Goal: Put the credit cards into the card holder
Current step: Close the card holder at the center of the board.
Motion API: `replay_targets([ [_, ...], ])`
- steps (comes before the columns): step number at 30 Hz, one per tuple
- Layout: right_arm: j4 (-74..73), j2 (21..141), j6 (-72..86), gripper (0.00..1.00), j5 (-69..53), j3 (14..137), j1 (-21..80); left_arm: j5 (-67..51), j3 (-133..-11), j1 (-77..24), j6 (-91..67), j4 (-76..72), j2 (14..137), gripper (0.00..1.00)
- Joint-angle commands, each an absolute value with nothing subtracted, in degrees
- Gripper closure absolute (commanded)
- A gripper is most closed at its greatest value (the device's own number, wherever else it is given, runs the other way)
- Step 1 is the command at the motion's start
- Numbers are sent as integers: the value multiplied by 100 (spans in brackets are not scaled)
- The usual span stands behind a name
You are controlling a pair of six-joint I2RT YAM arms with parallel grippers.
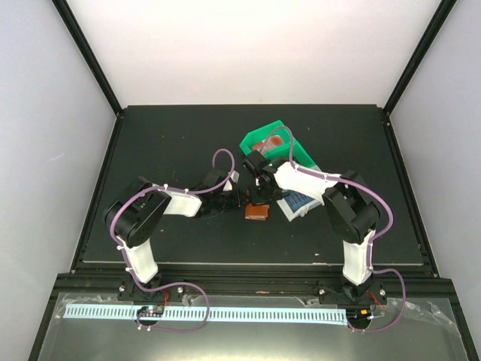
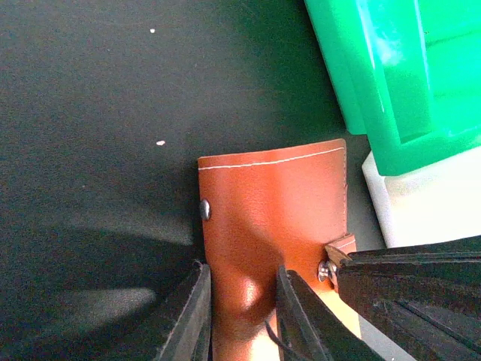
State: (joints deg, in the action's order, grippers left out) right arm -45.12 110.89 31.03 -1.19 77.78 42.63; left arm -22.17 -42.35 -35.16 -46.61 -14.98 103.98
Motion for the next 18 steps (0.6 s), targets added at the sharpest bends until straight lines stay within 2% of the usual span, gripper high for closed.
replay_targets([
  [1,-4379,11382,3045,99,-592,7842,4415,-2616,-3810,-3690,-4731,-237,11071,75],
  [18,-4828,11849,3155,99,-436,8378,4546,-2788,-3746,-3691,-4769,-440,11153,75],
])
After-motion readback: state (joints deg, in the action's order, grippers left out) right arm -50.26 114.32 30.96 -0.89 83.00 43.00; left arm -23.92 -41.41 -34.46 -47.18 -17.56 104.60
